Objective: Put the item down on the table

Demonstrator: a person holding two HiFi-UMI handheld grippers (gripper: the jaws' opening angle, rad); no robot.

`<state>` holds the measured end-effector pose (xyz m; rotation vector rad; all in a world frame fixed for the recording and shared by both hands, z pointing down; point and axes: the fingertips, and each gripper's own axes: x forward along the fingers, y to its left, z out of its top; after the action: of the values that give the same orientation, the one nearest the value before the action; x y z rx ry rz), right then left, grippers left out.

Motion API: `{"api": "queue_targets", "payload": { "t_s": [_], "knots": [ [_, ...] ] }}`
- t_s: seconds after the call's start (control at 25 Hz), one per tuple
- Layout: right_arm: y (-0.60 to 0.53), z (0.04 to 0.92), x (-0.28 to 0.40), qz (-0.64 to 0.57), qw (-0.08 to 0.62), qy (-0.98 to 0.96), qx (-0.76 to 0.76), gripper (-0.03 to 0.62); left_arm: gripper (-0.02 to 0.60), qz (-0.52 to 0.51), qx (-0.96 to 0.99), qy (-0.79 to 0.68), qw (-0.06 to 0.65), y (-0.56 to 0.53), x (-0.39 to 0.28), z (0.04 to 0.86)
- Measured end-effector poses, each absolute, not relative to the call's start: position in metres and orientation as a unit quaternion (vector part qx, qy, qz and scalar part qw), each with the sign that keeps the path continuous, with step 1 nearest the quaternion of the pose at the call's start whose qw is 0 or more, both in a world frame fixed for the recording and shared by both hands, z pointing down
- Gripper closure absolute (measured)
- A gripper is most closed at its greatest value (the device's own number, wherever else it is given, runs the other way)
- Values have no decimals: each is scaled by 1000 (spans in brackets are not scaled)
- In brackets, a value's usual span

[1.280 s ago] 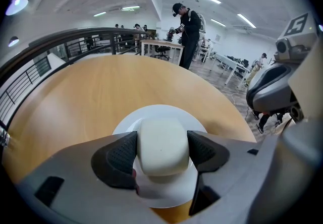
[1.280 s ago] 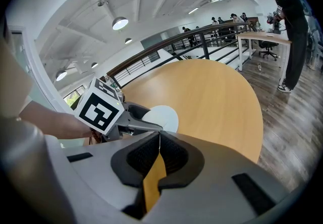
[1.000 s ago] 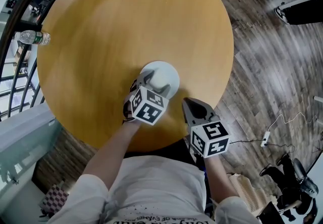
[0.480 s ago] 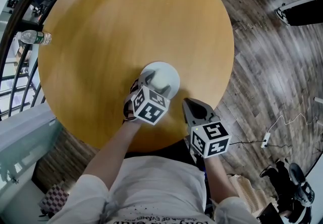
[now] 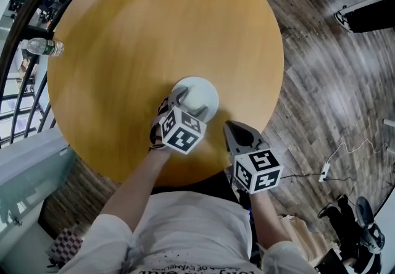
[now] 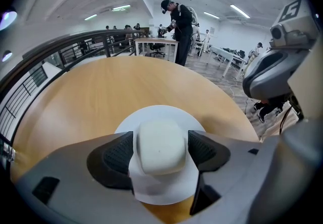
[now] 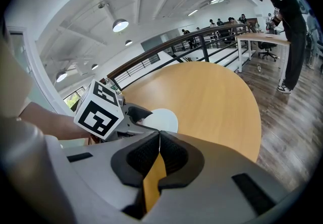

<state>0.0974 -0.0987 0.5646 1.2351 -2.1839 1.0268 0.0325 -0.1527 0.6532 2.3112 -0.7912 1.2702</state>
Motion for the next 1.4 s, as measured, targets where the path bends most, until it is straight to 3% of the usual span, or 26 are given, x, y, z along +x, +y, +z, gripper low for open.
{"api": "queue_targets", "payload": {
  "t_s": [0.72, 1.08, 1.4],
  "knots": [
    [-76, 516, 93, 330, 206, -804, 450, 568, 258, 402, 843, -306, 184, -124, 23, 576],
    [-58, 476, 83, 297, 197, -816, 455, 568, 477, 364, 854, -324, 181, -85, -7, 523],
    [-28, 455, 65, 289, 195, -823, 448, 568, 552, 303, 857, -355, 218, -46, -30, 480]
  ]
}}
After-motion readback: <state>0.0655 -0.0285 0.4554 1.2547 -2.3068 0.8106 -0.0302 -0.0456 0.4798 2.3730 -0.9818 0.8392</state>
